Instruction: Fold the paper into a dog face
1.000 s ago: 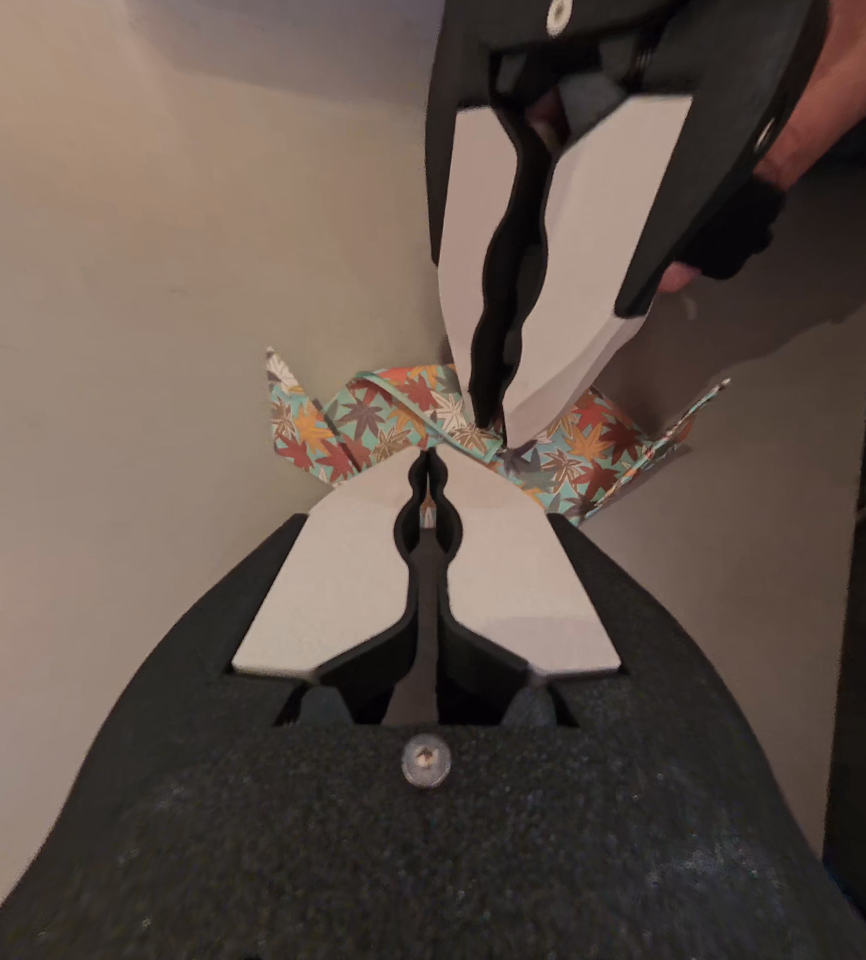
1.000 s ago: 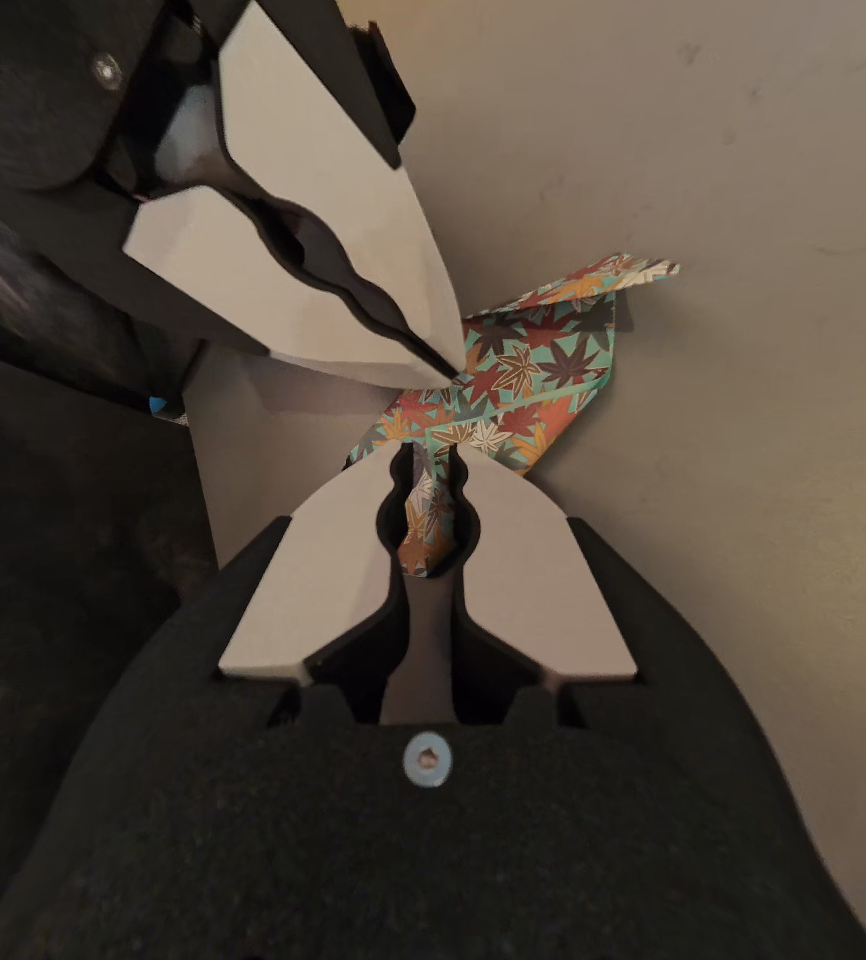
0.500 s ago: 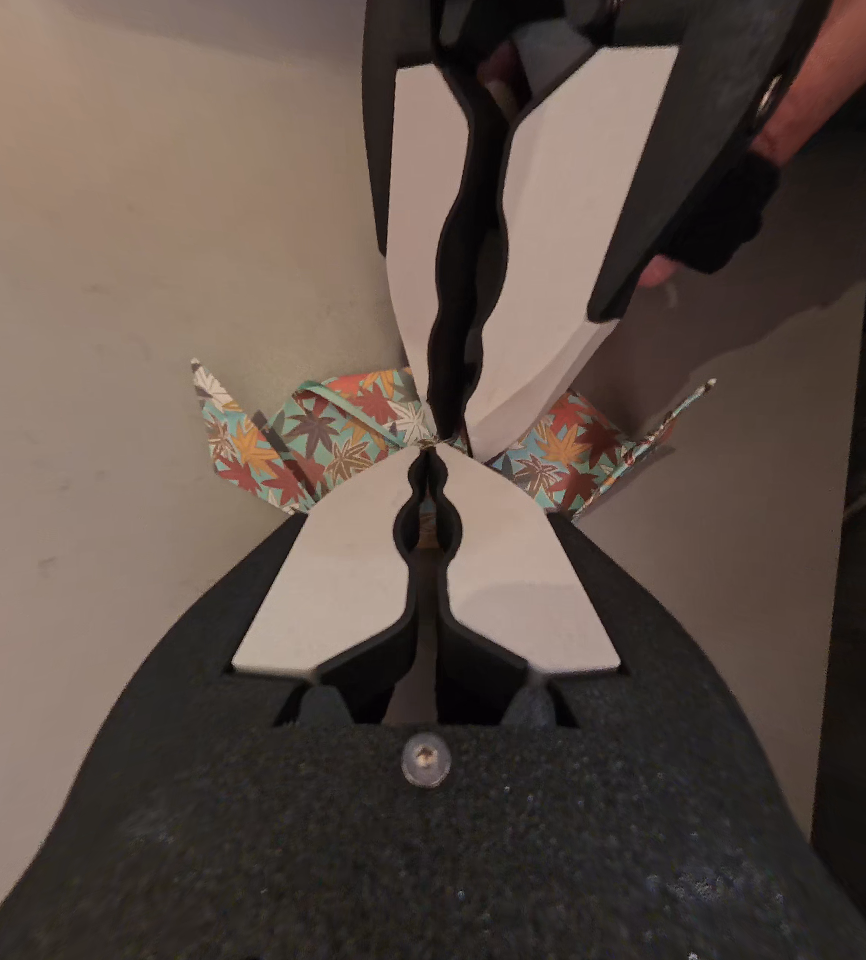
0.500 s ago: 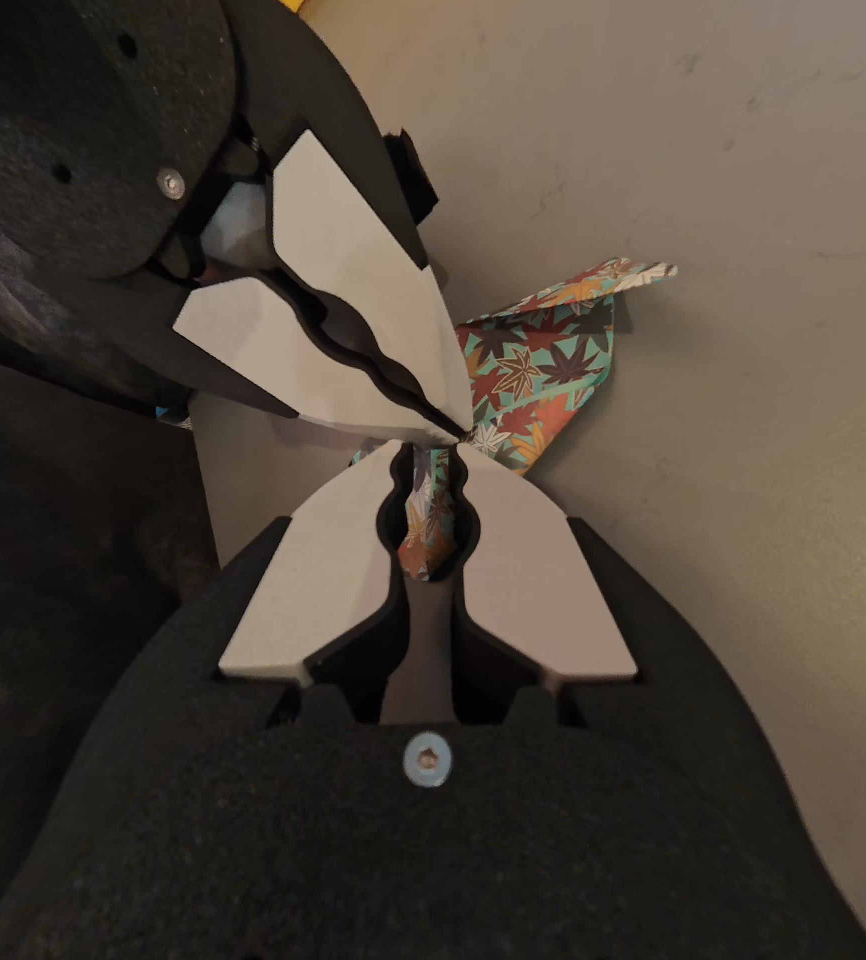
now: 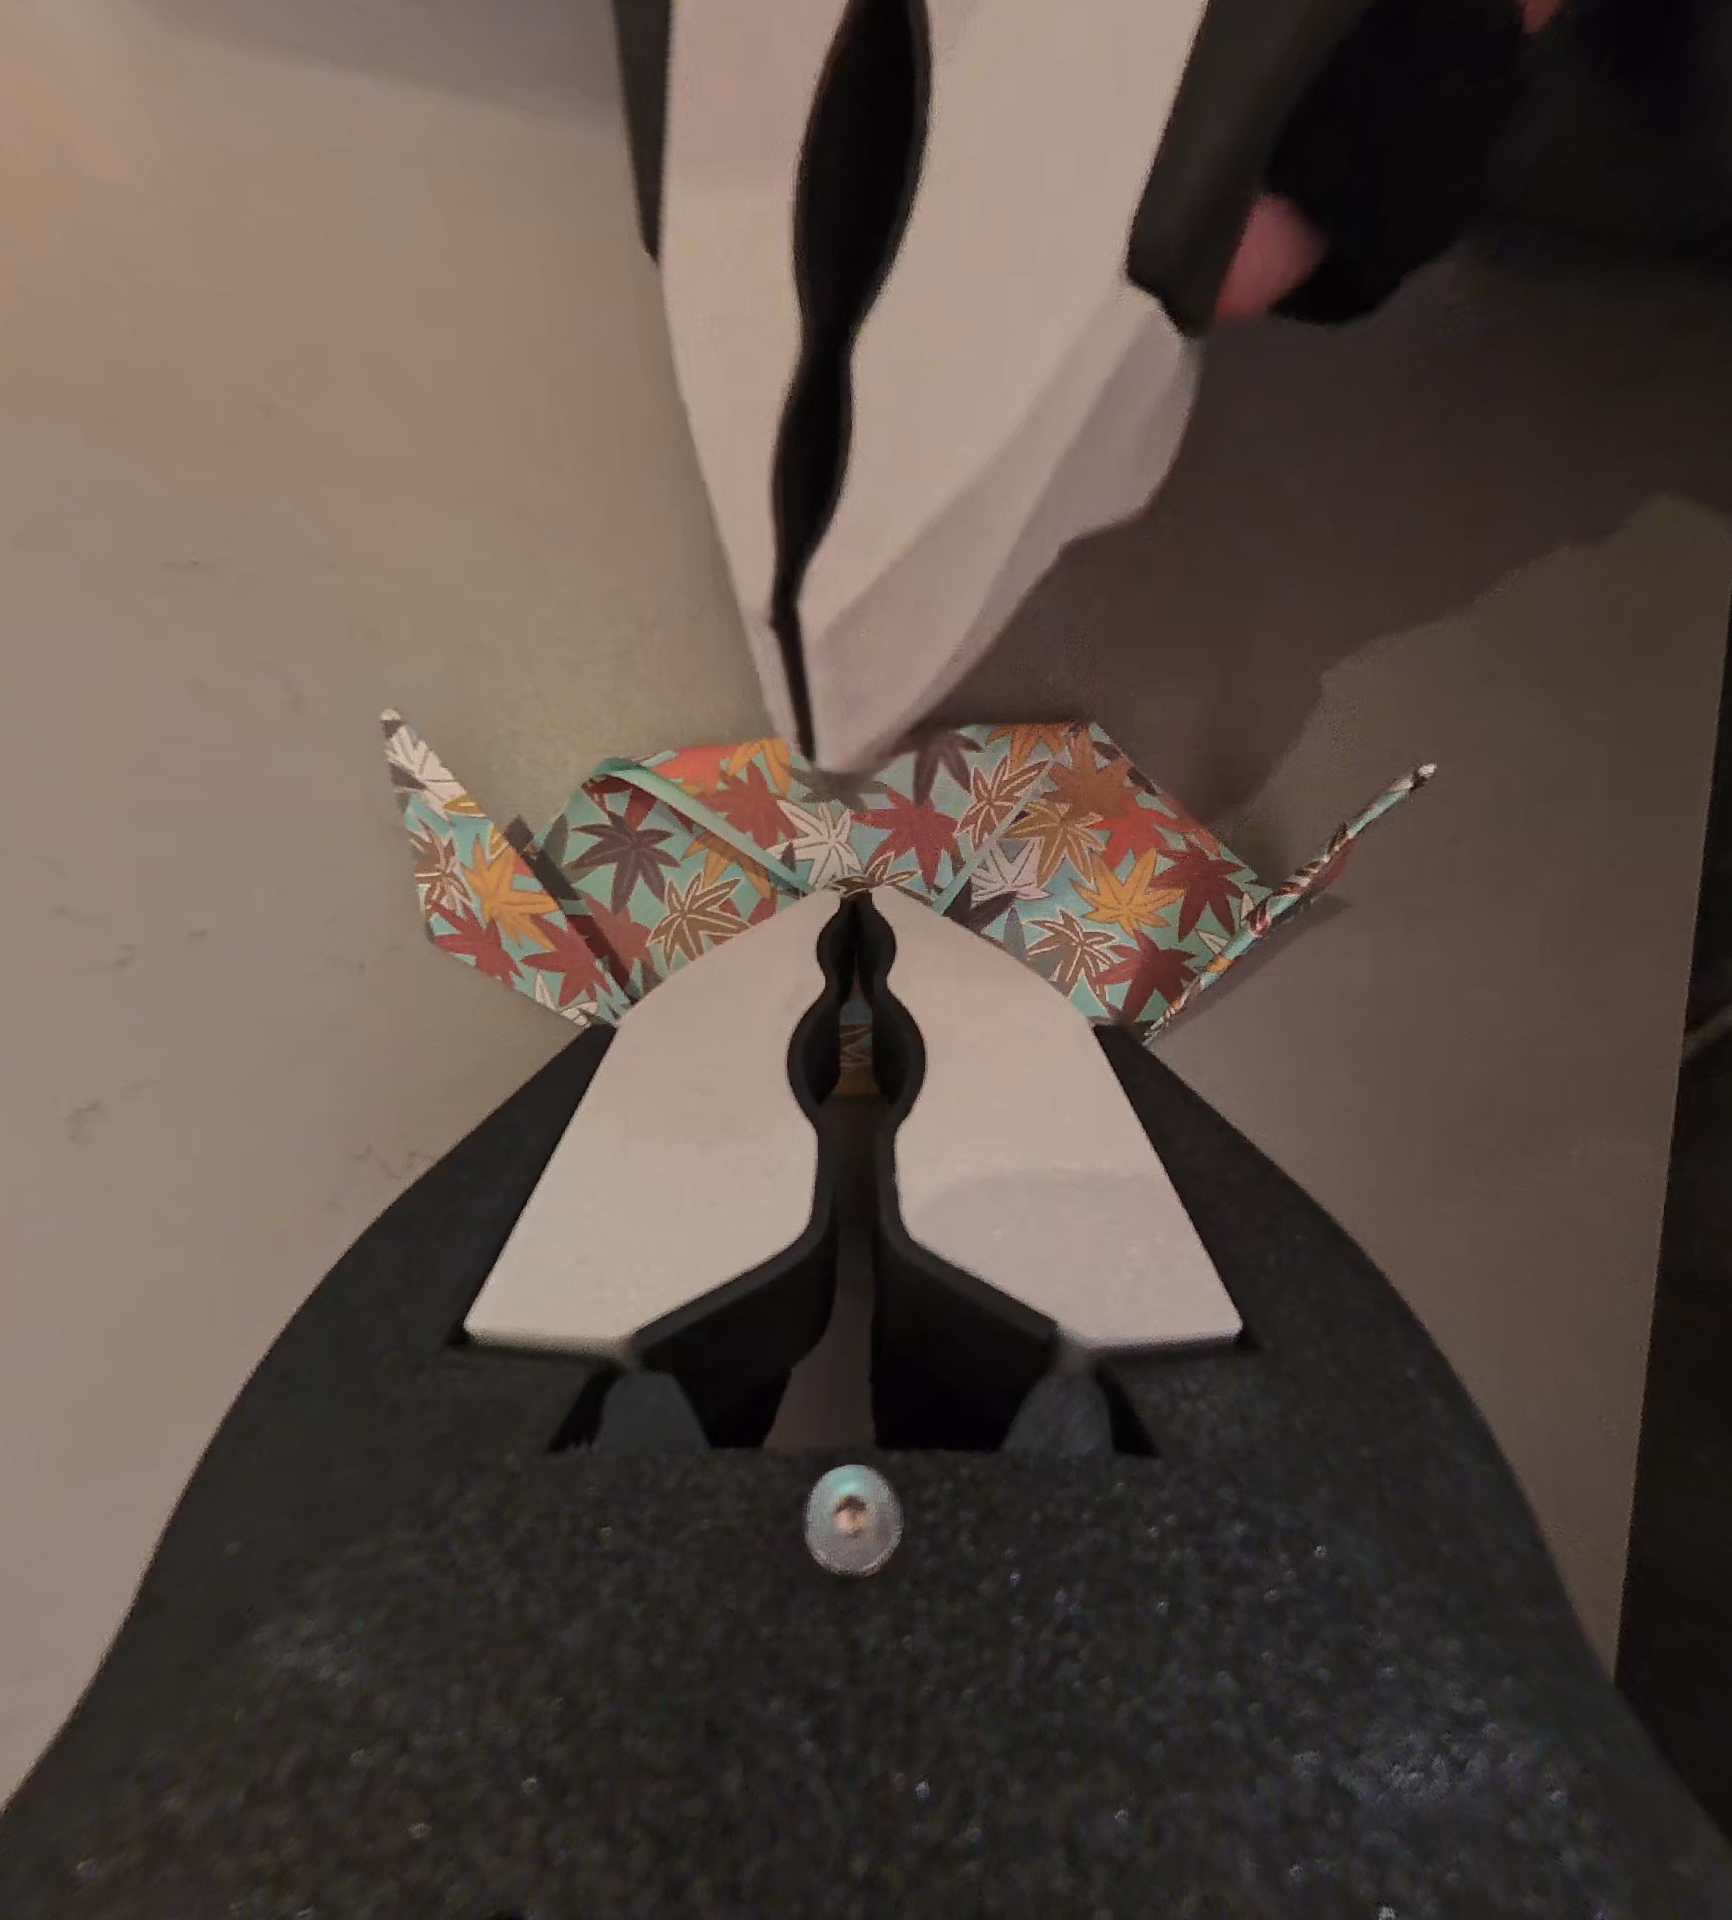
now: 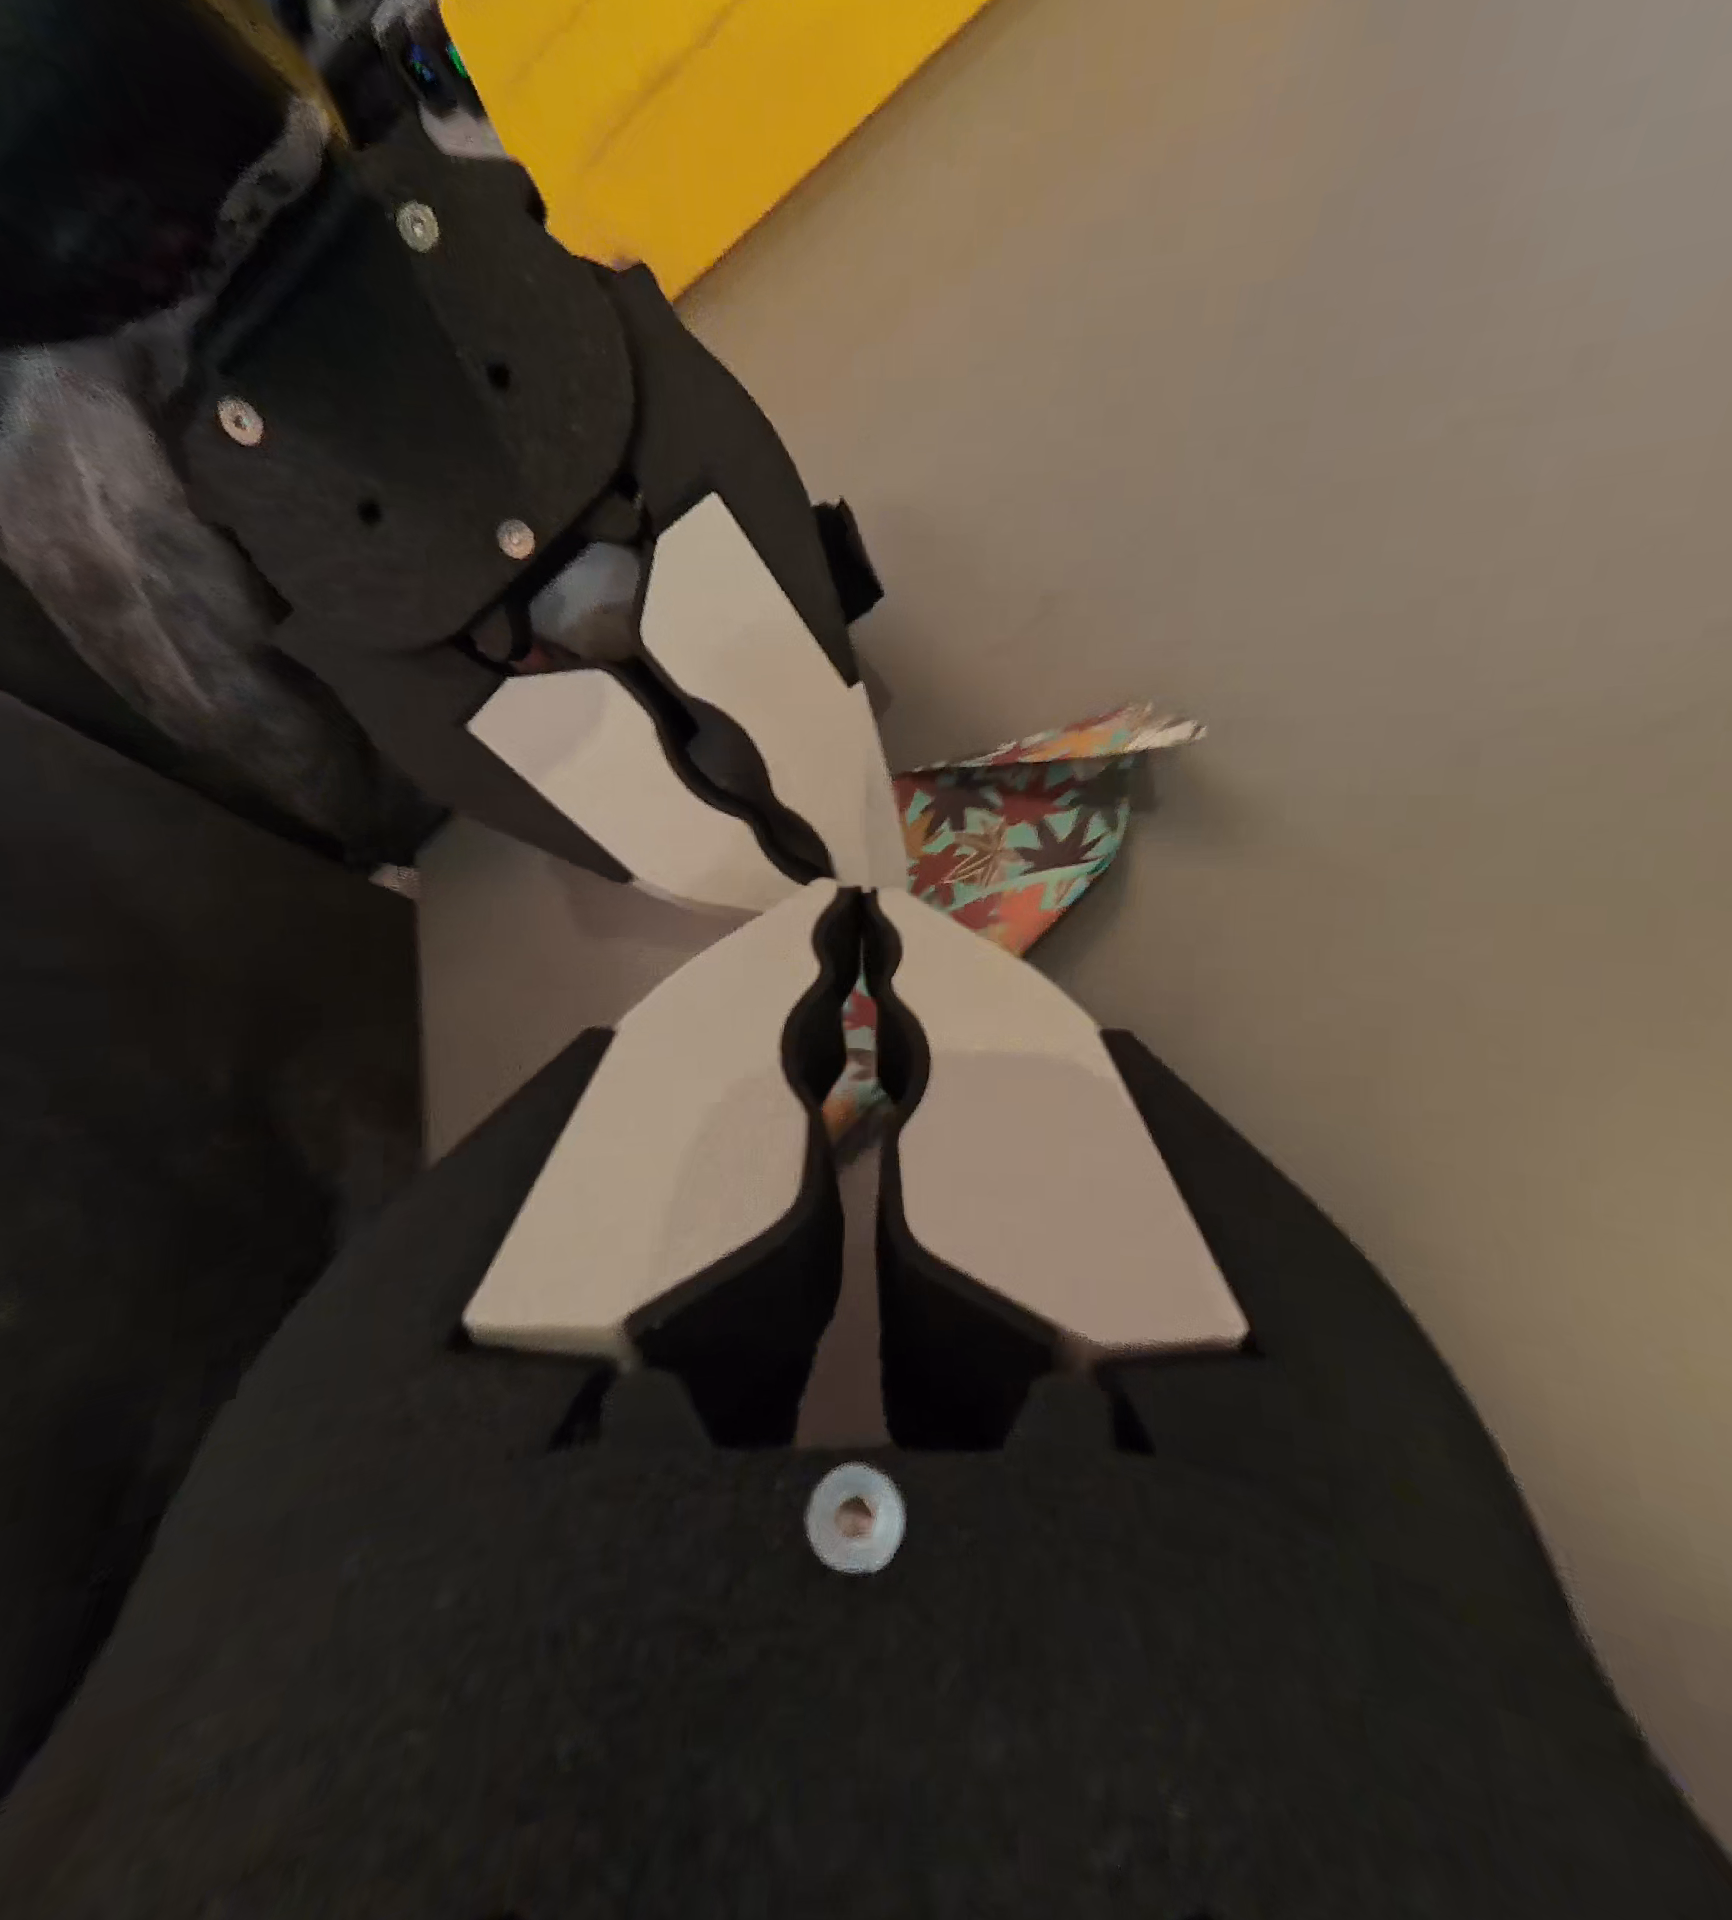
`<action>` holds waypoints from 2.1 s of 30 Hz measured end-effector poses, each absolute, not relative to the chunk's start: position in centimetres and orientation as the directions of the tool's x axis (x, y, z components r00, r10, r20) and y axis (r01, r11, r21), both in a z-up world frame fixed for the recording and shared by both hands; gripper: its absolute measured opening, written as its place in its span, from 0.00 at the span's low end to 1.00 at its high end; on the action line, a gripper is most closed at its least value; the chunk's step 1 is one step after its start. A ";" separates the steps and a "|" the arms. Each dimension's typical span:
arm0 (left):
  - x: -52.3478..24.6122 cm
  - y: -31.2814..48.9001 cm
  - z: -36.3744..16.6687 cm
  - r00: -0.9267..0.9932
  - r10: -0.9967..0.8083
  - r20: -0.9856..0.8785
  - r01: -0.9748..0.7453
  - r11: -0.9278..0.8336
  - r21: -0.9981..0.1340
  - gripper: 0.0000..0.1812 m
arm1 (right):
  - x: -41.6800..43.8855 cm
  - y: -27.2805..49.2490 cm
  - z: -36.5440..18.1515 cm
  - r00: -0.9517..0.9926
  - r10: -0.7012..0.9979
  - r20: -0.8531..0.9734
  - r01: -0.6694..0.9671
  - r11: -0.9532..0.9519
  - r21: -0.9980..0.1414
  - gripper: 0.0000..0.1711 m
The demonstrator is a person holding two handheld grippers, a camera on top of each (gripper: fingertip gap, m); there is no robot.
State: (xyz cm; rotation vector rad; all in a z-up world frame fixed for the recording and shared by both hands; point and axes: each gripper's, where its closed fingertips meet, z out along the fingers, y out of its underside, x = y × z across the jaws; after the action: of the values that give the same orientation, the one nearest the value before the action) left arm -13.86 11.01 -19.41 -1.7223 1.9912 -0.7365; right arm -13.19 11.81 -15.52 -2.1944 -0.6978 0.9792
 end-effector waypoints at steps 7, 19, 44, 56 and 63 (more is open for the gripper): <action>-13.9 11.0 -19.4 -0.155 -0.987 0.029 -0.774 0.104 -0.624 0.00 | -12.3 13.6 -18.3 0.642 0.731 -0.231 0.423 -0.589 -0.688 0.00; -13.8 11.0 -19.5 -0.153 -0.988 0.027 -0.773 0.102 -0.626 0.00 | -11.4 14.9 -19.4 0.675 0.718 -0.171 0.465 -0.594 -0.656 0.00; -13.0 11.6 -18.3 -0.086 -0.991 0.102 -0.759 -0.001 -0.652 0.00 | -12.3 11.1 -19.4 0.632 0.766 -0.121 0.538 -0.545 -0.643 0.00; -10.4 12.9 -19.2 -0.044 -0.998 0.052 -0.769 0.001 -0.639 0.00 | -12.2 11.1 -19.4 0.646 0.755 -0.113 0.528 -0.548 -0.649 0.00; -10.6 13.3 -19.4 -0.045 -0.999 0.025 -0.778 0.019 -0.629 0.00 | -12.2 11.1 -19.4 0.668 0.735 -0.116 0.500 -0.559 -0.661 0.00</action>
State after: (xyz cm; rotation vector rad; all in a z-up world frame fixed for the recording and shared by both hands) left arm -10.57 13.27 -19.43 -1.8082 1.8747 -0.6884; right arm -12.24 11.11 -19.42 -2.2826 -0.9498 0.5129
